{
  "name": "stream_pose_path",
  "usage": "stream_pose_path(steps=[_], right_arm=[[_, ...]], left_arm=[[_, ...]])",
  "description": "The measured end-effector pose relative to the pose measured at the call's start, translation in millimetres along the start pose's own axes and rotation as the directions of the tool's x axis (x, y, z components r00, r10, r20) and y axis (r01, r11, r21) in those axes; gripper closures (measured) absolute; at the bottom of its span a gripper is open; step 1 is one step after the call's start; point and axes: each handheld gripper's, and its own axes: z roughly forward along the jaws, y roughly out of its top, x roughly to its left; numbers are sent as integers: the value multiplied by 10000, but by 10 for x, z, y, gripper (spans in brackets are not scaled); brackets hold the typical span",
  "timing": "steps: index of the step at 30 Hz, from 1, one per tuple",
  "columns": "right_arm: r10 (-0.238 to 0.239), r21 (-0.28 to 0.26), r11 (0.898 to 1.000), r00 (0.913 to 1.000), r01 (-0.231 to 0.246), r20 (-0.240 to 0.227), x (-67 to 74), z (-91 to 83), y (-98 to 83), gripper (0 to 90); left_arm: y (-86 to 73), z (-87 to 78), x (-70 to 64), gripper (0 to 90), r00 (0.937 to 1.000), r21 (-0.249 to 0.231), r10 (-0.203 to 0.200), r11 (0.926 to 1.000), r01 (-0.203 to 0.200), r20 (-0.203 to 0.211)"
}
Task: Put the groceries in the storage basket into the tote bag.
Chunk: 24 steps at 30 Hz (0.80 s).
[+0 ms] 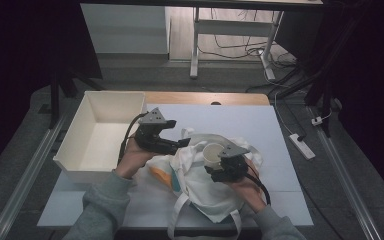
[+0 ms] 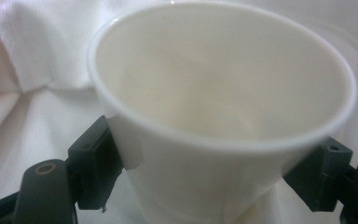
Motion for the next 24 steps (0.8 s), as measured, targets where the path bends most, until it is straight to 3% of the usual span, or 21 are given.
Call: stream_pose_path(steps=[7,13,19,24], right_arm=[[-182,267,9995,9998,180,84,17,-77,-98,218],[-297,294,9991,9993,291,218,33,-39,-94,216],[-334,306,9990,9994,332,56,21,-50,-97,212],[-186,92,9998,9998,187,-105,23,-127,-62,113]], left_arm=[[-6,26,-4,188,10000,84,27,10000,-27,19],[-10,62,-17,189,10000,180,72,9998,-73,42],[-13,84,-26,189,9998,267,145,9995,-147,97],[-21,79,-4,191,9999,272,126,9995,-128,97]])
